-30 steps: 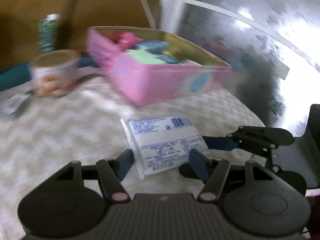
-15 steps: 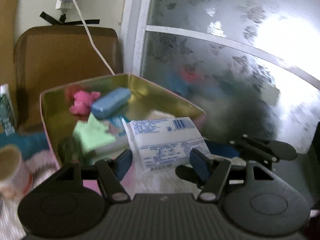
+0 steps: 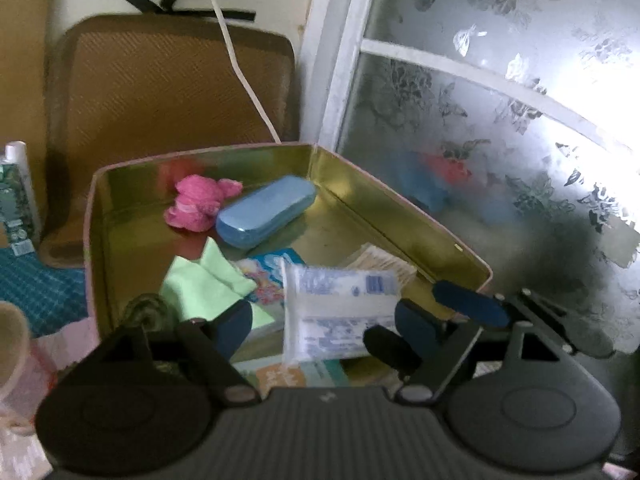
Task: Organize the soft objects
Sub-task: 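Carry the white packet into the pink tin and open the left gripper, then grasp the small barcode card pack with the right gripper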
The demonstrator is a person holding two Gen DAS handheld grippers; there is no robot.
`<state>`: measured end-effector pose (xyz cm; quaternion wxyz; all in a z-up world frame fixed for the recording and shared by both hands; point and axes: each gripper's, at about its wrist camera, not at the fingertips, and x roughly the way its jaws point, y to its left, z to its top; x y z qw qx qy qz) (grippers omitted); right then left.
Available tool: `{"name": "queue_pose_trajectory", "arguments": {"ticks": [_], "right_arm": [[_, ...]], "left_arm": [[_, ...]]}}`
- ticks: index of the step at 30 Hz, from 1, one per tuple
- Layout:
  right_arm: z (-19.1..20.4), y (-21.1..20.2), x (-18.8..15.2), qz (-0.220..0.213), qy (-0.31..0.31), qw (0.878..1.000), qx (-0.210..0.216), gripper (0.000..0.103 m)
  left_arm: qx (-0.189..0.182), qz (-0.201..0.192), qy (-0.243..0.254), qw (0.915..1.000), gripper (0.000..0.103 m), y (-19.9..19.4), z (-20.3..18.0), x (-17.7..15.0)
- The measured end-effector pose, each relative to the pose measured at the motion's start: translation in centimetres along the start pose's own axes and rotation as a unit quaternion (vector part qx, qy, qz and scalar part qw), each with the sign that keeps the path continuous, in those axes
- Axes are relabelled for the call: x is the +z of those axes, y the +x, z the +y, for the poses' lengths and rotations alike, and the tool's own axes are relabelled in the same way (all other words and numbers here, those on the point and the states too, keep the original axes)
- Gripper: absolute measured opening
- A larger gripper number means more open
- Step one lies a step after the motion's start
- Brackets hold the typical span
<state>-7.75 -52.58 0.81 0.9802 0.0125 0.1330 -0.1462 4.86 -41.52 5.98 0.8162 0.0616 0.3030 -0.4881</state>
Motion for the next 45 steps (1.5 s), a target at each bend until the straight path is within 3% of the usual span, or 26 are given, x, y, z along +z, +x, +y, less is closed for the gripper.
{"name": "queue_pose_trajectory", "arguments": {"ticks": [6,9,12,14,18,22,26,32,35,37,38,41,45], "right_arm": [[1.6,-3.1,-1.2,-0.049,0.045,0.998,0.008,0.072],[3.1,-4.2,-1.5,-0.052,0.058,0.996,0.042,0.071],[5.5,-4.5,-1.5,-0.037,0.044,0.994,0.088,0.069],[7.8,-4.1,-1.5,-0.017,0.020,0.991,0.130,0.064],[13.1,-2.6,-1.3,0.031,-0.038,0.978,0.202,0.053],[18.9,0.2,-0.5,0.073,-0.084,0.958,0.263,0.051],[24.5,4.1,1.5,0.089,-0.128,0.945,0.288,0.051],[31.4,10.7,3.4,0.126,-0.193,0.935,0.269,0.052],[33.1,13.6,3.5,0.158,-0.205,0.931,0.258,0.054],[34.4,14.7,3.0,0.157,-0.237,0.928,0.240,0.066],[34.6,14.9,2.9,0.150,-0.240,0.929,0.238,0.067],[34.4,15.9,3.6,0.190,-0.204,0.925,0.259,0.063],[34.0,15.9,4.3,0.246,-0.180,0.901,0.309,0.062]], "left_arm": [[0.000,-0.056,0.007,0.9984,0.089,-6.4,1.6,-2.6],[0.008,-0.072,-0.002,0.9974,0.089,-10.1,3.9,-5.3],[0.041,-0.065,-0.033,0.9965,0.089,-12.9,7.7,-8.3],[0.090,-0.049,-0.055,0.9932,0.089,-14.5,10.5,-10.2],[0.197,-0.013,-0.106,0.9746,0.088,-16.6,16.4,-13.4],[0.311,-0.001,-0.127,0.9419,0.088,-18.3,20.8,-15.9],[0.290,-0.054,-0.187,0.9372,0.089,-20.8,22.5,-16.9],[0.285,-0.114,-0.218,0.9264,0.090,-22.9,22.7,-17.6],[0.278,-0.130,-0.225,0.9247,0.092,-23.5,23.1,-18.1],[0.274,-0.133,-0.225,0.9254,0.092,-23.4,23.4,-18.1],[0.275,-0.134,-0.224,0.9252,0.093,-23.5,23.4,-18.1],[0.276,-0.140,-0.221,0.9248,0.094,-23.7,23.2,-18.2],[0.275,-0.148,-0.231,0.9215,0.095,-24.0,23.4,-18.4]]}}
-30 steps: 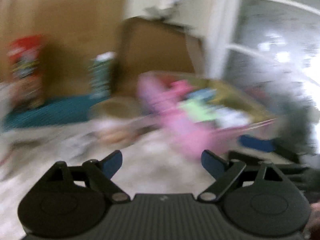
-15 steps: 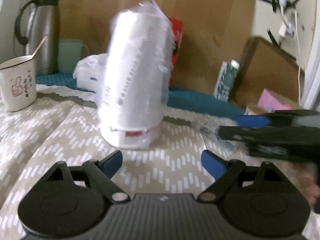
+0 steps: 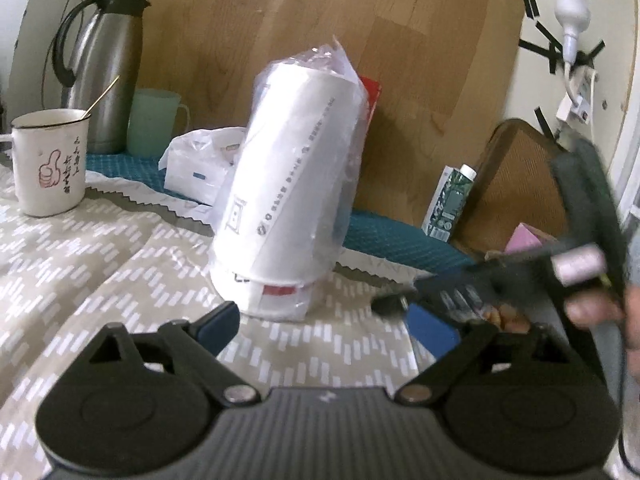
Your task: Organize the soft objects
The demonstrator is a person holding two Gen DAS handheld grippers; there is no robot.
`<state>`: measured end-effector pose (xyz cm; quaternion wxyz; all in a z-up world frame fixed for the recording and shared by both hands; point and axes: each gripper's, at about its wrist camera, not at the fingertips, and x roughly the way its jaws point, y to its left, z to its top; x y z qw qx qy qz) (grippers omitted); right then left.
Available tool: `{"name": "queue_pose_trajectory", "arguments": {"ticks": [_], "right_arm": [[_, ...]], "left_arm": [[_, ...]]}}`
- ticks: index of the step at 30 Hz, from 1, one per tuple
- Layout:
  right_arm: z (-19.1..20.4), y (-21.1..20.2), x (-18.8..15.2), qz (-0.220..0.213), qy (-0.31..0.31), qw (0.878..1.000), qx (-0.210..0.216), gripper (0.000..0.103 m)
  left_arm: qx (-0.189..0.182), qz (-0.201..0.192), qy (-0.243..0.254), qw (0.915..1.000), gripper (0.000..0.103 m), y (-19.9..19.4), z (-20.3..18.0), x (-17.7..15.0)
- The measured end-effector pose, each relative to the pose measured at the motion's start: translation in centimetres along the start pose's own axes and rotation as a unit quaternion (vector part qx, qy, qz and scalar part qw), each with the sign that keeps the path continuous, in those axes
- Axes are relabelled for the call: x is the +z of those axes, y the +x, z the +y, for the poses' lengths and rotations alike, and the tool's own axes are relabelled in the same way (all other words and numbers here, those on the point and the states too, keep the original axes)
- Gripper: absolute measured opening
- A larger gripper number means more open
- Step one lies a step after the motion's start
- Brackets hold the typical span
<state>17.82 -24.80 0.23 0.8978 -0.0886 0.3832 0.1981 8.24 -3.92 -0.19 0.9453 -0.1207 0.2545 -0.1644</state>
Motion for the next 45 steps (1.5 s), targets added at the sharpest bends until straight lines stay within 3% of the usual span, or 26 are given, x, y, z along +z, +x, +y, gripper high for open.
{"name": "queue_pose_trajectory", "arguments": {"ticks": [3,8,9,11,16,19,24,26,27,29,33,37,40,45], "right_arm": [[2.0,-1.6,-1.9,-0.005,-0.034,0.999,0.027,0.062],[4.6,-6.9,-8.2,-0.038,-0.087,0.993,0.072,0.068],[4.9,-8.1,-9.6,-0.047,-0.096,0.992,0.069,0.071],[5.3,-10.6,-12.4,-0.062,-0.098,0.992,0.053,0.087],[5.3,-14.4,-18.3,-0.112,-0.047,0.992,0.025,0.095],[5.5,-14.5,-19.6,-0.123,-0.038,0.992,0.008,0.095],[5.4,-13.8,-17.7,-0.124,-0.036,0.992,0.003,0.093],[5.2,-12.9,-17.0,-0.119,-0.035,0.992,0.009,0.085],[4.9,-12.6,-16.7,-0.120,-0.027,0.992,0.026,0.082],[4.9,-12.9,-16.9,-0.125,-0.026,0.991,0.032,0.064],[5.0,-13.8,-17.9,-0.131,-0.028,0.990,0.036,0.061],[4.1,-16.0,-20.6,-0.139,-0.016,0.990,0.014,0.061],[2.1,-18.1,-23.2,-0.148,0.019,0.988,-0.024,0.061],[-1.3,-22.2,-27.8,-0.152,0.087,0.979,-0.102,0.061]], "left_arm": [[-0.007,0.006,-0.017,0.9998,0.095,0.1,0.6,0.2],[-0.027,0.018,-0.017,0.9993,0.095,0.5,0.8,0.2],[-0.035,0.024,-0.012,0.9990,0.095,0.5,0.6,0.1],[-0.056,0.042,0.002,0.9975,0.095,0.8,0.3,0.1],[-0.113,0.061,0.031,0.9913,0.094,0.0,-1.2,-0.4],[-0.150,0.081,0.047,0.9843,0.091,-0.3,-3.1,-1.0],[-0.151,0.117,0.088,0.9775,0.077,-0.2,-5.7,-2.1],[-0.151,0.137,0.092,0.9746,0.068,0.1,-5.9,-2.6],[-0.150,0.134,0.096,0.9748,0.068,-0.2,-6.0,-2.9],[-0.146,0.136,0.107,0.9740,0.067,-0.7,-6.8,-3.4],[-0.155,0.149,0.125,0.9687,0.067,-1.2,-9.0,-4.0],[-0.223,0.187,0.129,0.9480,0.067,0.1,-13.2,-4.6],[-0.247,0.200,0.188,0.9292,0.067,1.3,-18.9,-6.1],[-0.310,0.217,0.269,0.8858,0.067,2.4,-28.2,-9.0]]}}
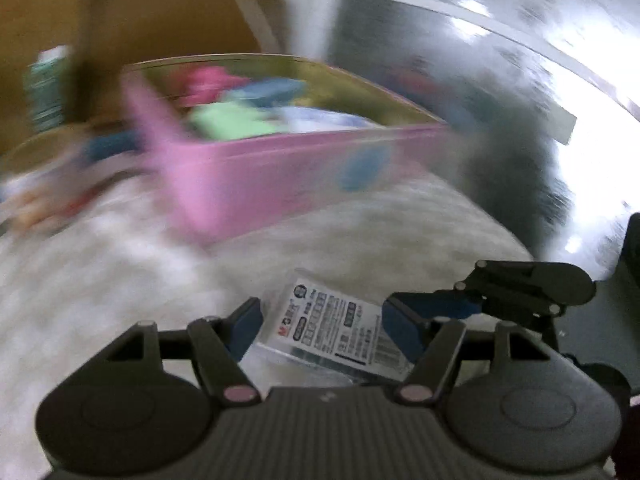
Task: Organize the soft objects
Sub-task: 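Grasp the card pack with the left gripper while the right gripper holds it, then carry the card pack into the pink tin and open both grippers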
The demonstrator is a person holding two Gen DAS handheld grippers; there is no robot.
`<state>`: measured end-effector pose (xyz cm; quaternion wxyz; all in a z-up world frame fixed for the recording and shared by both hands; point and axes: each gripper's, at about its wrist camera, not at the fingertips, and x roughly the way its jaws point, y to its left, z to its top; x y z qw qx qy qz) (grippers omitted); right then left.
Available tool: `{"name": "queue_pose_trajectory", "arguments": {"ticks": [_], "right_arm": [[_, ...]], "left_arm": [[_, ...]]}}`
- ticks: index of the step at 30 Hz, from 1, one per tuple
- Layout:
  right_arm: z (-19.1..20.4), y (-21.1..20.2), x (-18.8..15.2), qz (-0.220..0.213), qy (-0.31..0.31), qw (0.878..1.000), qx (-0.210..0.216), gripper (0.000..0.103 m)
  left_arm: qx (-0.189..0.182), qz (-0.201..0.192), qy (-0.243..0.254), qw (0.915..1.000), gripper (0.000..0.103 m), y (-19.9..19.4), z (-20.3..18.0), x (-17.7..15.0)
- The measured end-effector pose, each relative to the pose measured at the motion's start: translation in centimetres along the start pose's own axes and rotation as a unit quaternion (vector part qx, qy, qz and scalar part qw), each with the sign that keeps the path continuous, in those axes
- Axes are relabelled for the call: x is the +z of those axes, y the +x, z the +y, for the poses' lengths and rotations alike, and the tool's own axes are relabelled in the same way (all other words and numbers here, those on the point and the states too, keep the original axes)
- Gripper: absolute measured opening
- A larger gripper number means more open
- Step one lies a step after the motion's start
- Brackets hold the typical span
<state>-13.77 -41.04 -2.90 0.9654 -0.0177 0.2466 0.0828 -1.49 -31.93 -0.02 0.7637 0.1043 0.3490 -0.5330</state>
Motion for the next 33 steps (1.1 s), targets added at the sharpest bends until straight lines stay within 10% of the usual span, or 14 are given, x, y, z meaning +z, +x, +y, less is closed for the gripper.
{"name": "queue_pose_trajectory", "arguments": {"ticks": [8,11,19,25,33], "right_arm": [[-3.6,-5.0,-4.3,-0.021,0.055,0.993,-0.099,0.063],[-3.2,-4.6,-5.0,-0.038,0.043,0.993,-0.102,0.066],[-2.1,-3.4,-2.6,-0.097,0.013,0.989,-0.111,0.060],[-4.7,-2.2,3.0,-0.160,0.008,0.981,-0.111,0.060],[-8.9,7.4,9.3,-0.098,0.011,0.980,-0.174,0.061]], "left_arm": [[-0.018,0.009,0.076,0.9969,0.089,4.2,-5.6,1.3],[-0.019,0.002,0.082,0.9964,0.071,3.4,-5.5,0.8],[-0.010,-0.056,0.056,0.9968,0.066,-0.8,-3.7,4.5],[0.053,-0.118,0.062,0.9896,0.075,-1.9,-2.0,9.8],[0.151,-0.083,-0.046,0.9839,0.081,4.9,4.2,15.5]]}}
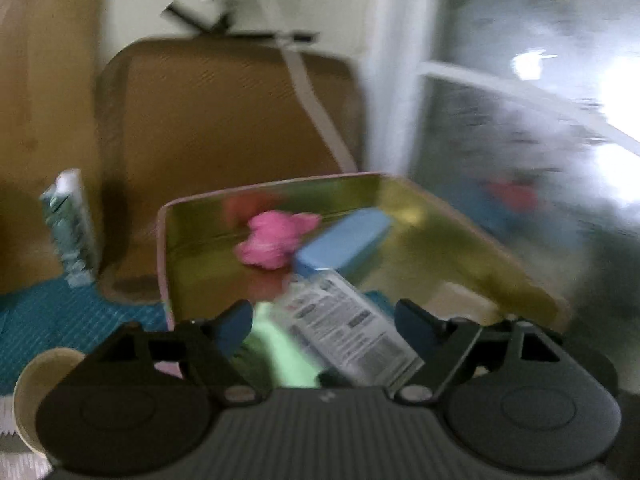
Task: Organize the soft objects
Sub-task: 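Carry the card pack into the pink tin and open both grippers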
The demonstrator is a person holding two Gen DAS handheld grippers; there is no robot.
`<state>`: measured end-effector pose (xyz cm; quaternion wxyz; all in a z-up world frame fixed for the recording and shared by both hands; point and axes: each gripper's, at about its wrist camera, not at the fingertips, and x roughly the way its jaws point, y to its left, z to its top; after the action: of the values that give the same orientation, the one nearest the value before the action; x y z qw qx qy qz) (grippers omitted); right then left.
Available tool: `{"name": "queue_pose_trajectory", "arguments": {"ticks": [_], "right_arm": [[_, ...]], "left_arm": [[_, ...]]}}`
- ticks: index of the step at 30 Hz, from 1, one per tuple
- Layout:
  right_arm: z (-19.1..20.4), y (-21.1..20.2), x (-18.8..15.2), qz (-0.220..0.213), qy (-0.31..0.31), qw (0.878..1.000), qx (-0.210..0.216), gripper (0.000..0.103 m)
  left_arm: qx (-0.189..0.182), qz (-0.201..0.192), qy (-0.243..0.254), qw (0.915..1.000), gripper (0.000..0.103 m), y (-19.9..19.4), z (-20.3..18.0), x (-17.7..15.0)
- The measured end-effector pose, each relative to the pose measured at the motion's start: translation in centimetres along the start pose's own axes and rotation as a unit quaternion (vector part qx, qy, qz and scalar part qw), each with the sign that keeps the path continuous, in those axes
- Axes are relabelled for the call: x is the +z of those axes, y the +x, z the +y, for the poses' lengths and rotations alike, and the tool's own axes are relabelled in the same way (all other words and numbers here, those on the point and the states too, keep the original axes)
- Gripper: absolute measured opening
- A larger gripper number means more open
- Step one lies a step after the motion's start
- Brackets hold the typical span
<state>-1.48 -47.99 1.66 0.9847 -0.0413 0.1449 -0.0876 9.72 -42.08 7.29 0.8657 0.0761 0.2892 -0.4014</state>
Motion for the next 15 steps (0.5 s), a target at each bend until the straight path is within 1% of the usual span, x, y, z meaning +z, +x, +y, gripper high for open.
{"name": "queue_pose_trajectory", "arguments": {"ticks": [1,3,4,6,7,10,12,13,15], "right_arm": [[-0.2,1.6,0.0,0.014,0.002,1.000,-0.015,0.061],[-0.7,2.5,-0.3,0.024,0.017,0.999,-0.036,0.064],[-1.1,2.1,-0.4,0.021,0.038,0.998,-0.034,0.066],[-1.7,0.4,-1.0,0.000,0.077,0.997,-0.018,0.073],[-1.9,-0.8,-1.4,-0.010,0.095,0.995,-0.021,0.075],[-1.8,-3.8,-2.3,-0.037,0.129,0.991,-0.029,0.075],[-1.5,-6.0,-3.0,-0.056,0.152,0.986,-0.037,0.076],[-1.3,-7.0,-3.3,-0.064,0.164,0.984,-0.035,0.080],[-0.4,-8.8,-3.9,-0.071,0.179,0.981,-0.038,0.091]], "left_arm": [[0.013,0.000,-0.013,0.9998,0.081,0.3,0.3,0.0],[0.003,-0.008,-0.033,0.9994,0.081,-0.5,1.4,-0.7],[-0.001,-0.014,-0.036,0.9993,0.083,-1.1,1.7,-1.0],[0.013,-0.027,-0.033,0.9990,0.087,-2.3,2.2,-1.7],[0.022,-0.034,-0.032,0.9987,0.089,-3.0,2.3,-2.1],[0.040,-0.051,-0.022,0.9976,0.091,-5.2,2.3,-3.3],[0.052,-0.061,-0.019,0.9966,0.097,-6.8,2.2,-4.2],[0.056,-0.063,-0.018,0.9963,0.102,-7.5,2.2,-4.6],[0.063,-0.067,-0.018,0.9956,0.102,-9.2,2.4,-5.5]]}}
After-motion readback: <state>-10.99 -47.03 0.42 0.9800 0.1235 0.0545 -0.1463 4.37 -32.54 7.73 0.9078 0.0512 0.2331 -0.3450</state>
